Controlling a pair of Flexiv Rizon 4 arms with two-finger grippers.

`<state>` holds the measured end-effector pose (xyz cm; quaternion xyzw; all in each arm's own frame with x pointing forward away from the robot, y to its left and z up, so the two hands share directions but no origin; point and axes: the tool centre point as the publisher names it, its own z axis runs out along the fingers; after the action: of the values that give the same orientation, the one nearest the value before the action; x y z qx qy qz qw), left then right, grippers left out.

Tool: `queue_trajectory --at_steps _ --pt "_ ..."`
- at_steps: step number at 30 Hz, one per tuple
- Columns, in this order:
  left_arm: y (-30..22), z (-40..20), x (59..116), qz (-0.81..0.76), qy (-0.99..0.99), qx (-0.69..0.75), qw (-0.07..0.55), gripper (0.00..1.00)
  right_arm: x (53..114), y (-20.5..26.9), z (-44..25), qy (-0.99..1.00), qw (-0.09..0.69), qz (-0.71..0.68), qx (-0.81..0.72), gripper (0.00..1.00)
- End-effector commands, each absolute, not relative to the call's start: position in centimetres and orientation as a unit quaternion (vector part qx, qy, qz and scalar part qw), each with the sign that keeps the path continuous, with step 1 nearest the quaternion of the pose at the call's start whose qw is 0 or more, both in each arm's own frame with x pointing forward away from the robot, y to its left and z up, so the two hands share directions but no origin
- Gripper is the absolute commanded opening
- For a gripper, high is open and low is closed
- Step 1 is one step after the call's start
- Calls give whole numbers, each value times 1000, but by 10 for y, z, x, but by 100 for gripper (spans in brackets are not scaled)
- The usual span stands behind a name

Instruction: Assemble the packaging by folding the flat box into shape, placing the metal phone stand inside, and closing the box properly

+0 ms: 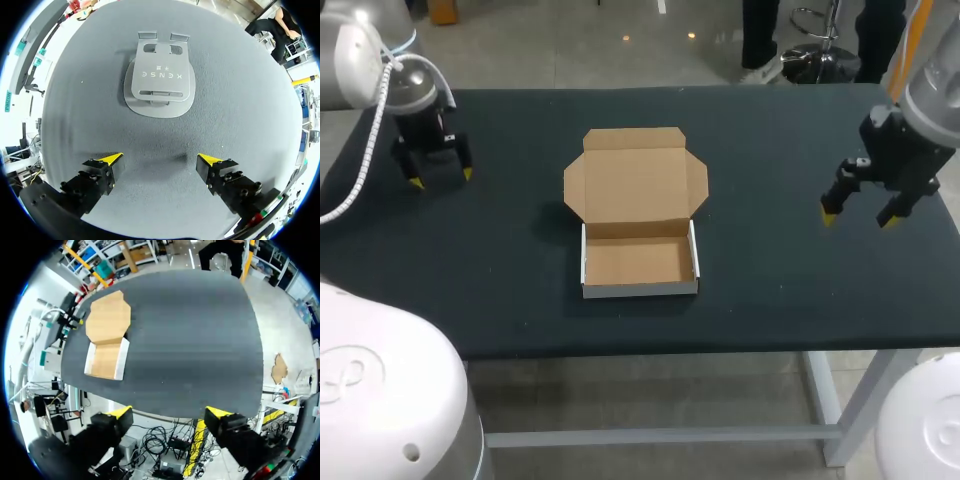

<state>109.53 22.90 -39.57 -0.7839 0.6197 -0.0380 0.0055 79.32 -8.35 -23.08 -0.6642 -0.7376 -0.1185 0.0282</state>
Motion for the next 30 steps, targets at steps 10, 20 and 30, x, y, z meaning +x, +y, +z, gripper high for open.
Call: queue_trajectory --at_steps 10,20,30 --pt "230 -397 1116 -26 621 -783 0 100 793 -84 -229 -738 30 -117 -664 100" --pt "234 -397 1129 -25 623 -782 0 100 793 -84 -229 -738 30 -117 -664 100" --pt "239 -400 1142 -27 623 -782 0 100 793 -84 -229 -738 30 -117 -664 100"
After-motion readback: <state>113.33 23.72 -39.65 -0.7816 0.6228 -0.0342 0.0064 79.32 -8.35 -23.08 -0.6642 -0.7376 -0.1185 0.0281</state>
